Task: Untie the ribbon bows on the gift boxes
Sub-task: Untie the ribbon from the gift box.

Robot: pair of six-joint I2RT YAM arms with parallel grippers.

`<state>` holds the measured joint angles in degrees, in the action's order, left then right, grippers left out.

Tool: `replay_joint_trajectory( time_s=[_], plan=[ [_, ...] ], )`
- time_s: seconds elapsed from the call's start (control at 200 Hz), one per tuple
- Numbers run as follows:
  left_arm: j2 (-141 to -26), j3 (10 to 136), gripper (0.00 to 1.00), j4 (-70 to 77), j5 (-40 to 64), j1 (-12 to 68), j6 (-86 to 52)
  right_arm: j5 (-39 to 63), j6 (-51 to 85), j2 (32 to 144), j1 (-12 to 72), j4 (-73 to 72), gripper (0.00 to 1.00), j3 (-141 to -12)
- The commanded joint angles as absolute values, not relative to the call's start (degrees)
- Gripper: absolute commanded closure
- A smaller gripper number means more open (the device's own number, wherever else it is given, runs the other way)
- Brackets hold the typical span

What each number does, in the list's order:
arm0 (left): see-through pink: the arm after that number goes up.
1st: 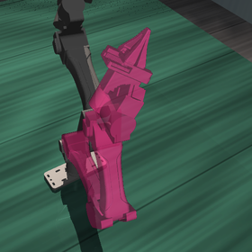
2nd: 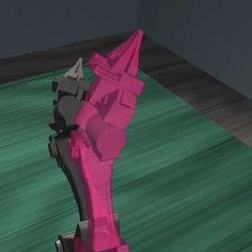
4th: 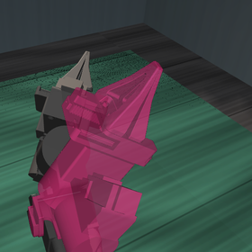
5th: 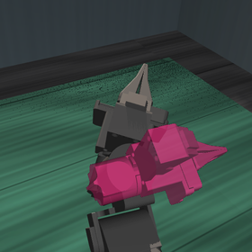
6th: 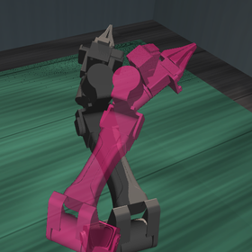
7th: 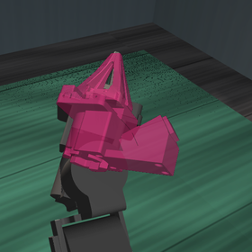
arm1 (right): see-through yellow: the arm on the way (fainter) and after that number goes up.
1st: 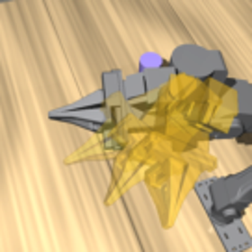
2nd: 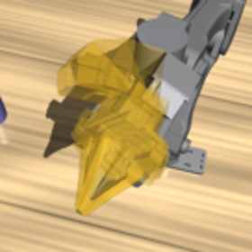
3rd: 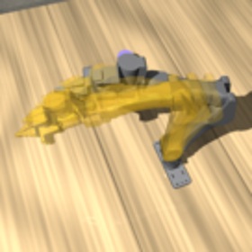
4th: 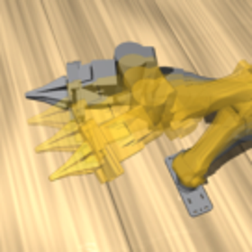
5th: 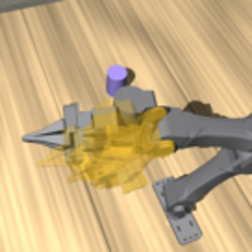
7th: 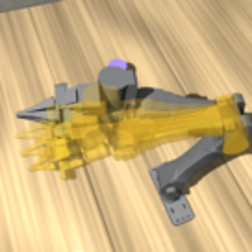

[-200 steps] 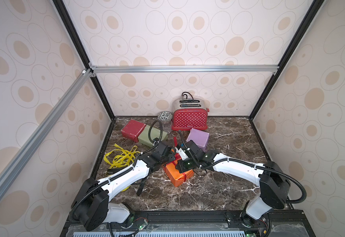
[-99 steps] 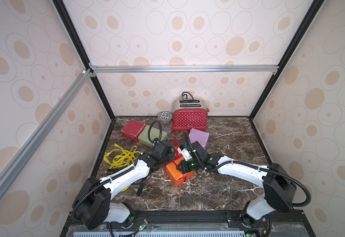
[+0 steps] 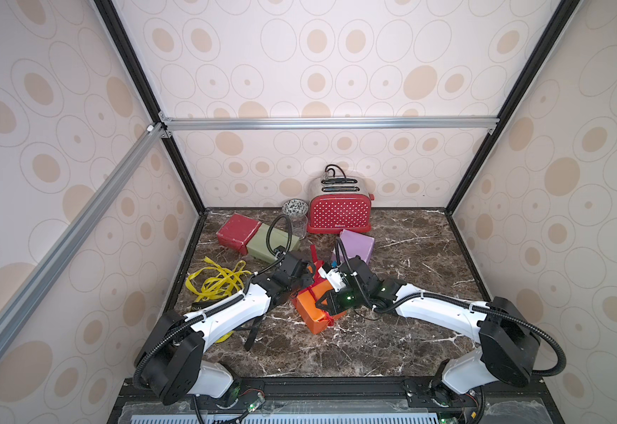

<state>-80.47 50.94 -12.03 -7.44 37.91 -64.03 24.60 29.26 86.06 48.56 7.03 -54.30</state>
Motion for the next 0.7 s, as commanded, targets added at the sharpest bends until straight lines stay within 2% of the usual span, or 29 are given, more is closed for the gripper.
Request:
replay_joint_trajectory(
  time_s=[0.0,0.075,0.696],
  plan=[
    [-81.32,51.98,0.96,-14.60,-9.84,37.25,-63.28,25.86,27.84,84.33,48.54,8.48,1.00,-53.18],
    [-81.04,51.95,1.00,-14.42,-10.11,36.93,-63.15,25.46,27.73,83.83,48.48,8.94,1.00,-52.85],
    [-79.28,53.26,1.00,-15.33,-9.49,30.55,-59.42,18.14,25.66,73.62,47.89,19.15,1.00,-44.97]
  ],
)
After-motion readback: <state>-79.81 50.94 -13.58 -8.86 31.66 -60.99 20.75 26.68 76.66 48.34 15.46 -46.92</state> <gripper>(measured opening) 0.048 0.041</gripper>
